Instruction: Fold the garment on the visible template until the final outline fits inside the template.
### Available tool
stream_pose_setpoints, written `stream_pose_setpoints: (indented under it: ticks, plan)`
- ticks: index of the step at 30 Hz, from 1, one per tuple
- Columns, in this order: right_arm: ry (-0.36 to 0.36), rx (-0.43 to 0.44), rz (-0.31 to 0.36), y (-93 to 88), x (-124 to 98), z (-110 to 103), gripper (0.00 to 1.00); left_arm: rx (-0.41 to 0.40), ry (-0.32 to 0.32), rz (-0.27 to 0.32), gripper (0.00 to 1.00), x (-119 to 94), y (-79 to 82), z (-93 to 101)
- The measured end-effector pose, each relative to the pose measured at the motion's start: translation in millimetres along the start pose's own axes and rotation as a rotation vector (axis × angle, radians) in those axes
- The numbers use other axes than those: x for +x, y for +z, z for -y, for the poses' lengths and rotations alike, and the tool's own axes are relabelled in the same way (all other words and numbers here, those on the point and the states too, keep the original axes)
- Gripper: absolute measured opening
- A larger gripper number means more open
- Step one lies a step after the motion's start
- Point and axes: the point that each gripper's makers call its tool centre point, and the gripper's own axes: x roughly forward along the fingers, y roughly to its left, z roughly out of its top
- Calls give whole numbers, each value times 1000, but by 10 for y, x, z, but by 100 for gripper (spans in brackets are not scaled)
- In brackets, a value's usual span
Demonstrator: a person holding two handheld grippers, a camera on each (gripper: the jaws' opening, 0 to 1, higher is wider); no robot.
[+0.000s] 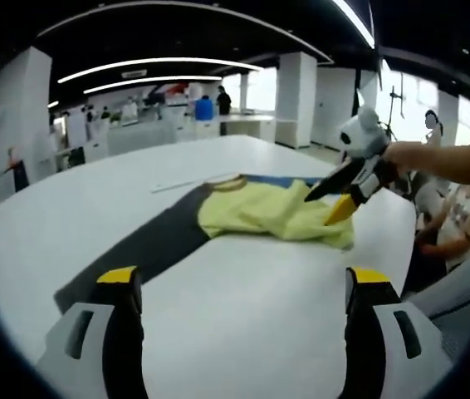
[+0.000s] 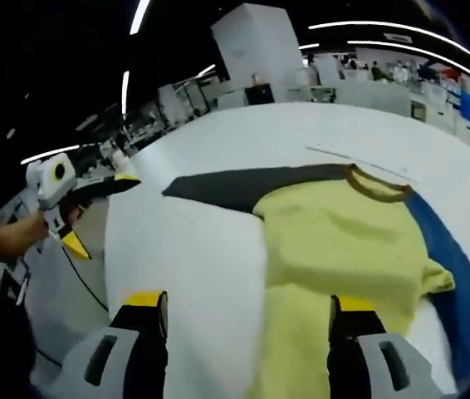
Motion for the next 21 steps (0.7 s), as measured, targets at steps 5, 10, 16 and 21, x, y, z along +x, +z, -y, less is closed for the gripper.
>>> stream_pose_setpoints:
  ticks: [5,10,16,21]
  plan:
    - [-38,-31,-30,-106,169,13,64,-1,-8,-2,99,9,-13,17]
    - [-116,-78,-50,-174,281,80,50,-6,-10,-2,99,16,-21,26]
    - [-175,-115,-79,-256,358,141,35,-20,-15,10,99,17,-15,38]
    - [-235,-156,-115,-324,368,202,29,-51,-39,88,99,2,110,88]
